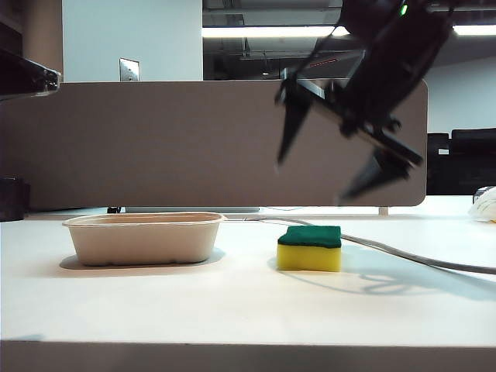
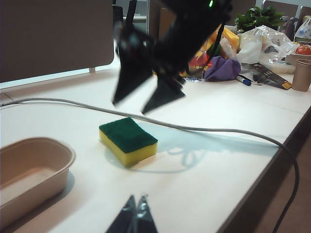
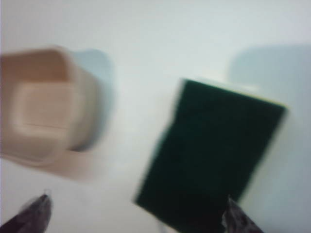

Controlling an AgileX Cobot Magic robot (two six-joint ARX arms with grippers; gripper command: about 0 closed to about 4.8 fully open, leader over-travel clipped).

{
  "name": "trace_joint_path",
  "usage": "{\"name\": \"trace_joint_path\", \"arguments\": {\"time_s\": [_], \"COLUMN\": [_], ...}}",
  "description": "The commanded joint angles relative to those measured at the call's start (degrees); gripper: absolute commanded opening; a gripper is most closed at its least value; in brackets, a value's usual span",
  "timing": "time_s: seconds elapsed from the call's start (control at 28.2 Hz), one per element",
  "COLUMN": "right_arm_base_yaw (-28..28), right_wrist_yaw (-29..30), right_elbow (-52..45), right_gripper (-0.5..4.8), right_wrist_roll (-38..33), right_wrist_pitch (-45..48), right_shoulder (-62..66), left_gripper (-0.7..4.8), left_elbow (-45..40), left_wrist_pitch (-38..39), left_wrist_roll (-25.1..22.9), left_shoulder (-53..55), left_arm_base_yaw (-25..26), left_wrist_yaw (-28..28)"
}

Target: Pick up the cleaning sponge from the table and place it into the paper lunch box.

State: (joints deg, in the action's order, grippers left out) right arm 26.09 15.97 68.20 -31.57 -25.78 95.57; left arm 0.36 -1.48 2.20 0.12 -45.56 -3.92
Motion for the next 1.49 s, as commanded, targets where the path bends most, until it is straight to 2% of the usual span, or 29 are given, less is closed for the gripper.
{"name": "trace_joint_path", "arguments": {"time_s": [0.04, 0.28, 0.67, 0.85, 1.14, 1.17, 1.24, 1.28, 1.49], "right_arm_base_yaw": [0.5, 1.5, 1.8, 3.1, 4.1, 4.1, 4.1, 4.1, 4.7], "right_wrist_yaw": [-1.6, -8.4, -9.0, -12.7, -12.1, -12.0, -10.9, -10.0, -8.7], "right_elbow": [0.3, 1.1, 4.4, 4.4, 4.5, 4.5, 4.5, 4.5, 8.0], "right_gripper": [4.79, 4.79, 4.79, 4.79, 4.79, 4.16, 1.05, -0.15, -0.05], "right_wrist_roll": [0.1, 0.1, 0.1, 0.1, 0.0, 0.0, 0.2, 0.9, 2.2], "right_wrist_pitch": [-0.7, -0.3, -1.0, -0.9, 0.3, 0.3, 0.3, 0.5, 0.0], "right_shoulder": [1.7, 4.1, 9.4, 10.3, 13.2, 13.2, 13.2, 13.2, 10.8], "left_gripper": [-0.05, -0.05, -0.05, -0.06, -0.05, -0.05, -0.05, -0.06, -0.05], "left_elbow": [0.0, 0.0, 0.0, 0.0, 0.0, 0.1, 0.0, 0.0, 0.1], "left_wrist_pitch": [-0.7, -0.7, -0.7, -0.7, -0.7, -0.7, -0.7, -0.7, -0.8], "left_wrist_roll": [0.0, 0.0, 0.0, 0.0, 0.0, 0.0, 0.0, 0.0, 0.0], "left_shoulder": [0.0, 0.0, 0.0, 0.0, 0.0, 0.0, 0.0, 0.0, 0.0], "left_arm_base_yaw": [0.0, 0.0, 0.0, 0.0, 0.0, 0.0, 0.0, 0.0, 0.0], "left_wrist_yaw": [0.2, 0.1, 0.1, 0.1, 0.1, 0.1, 0.0, 0.0, 0.0]}}
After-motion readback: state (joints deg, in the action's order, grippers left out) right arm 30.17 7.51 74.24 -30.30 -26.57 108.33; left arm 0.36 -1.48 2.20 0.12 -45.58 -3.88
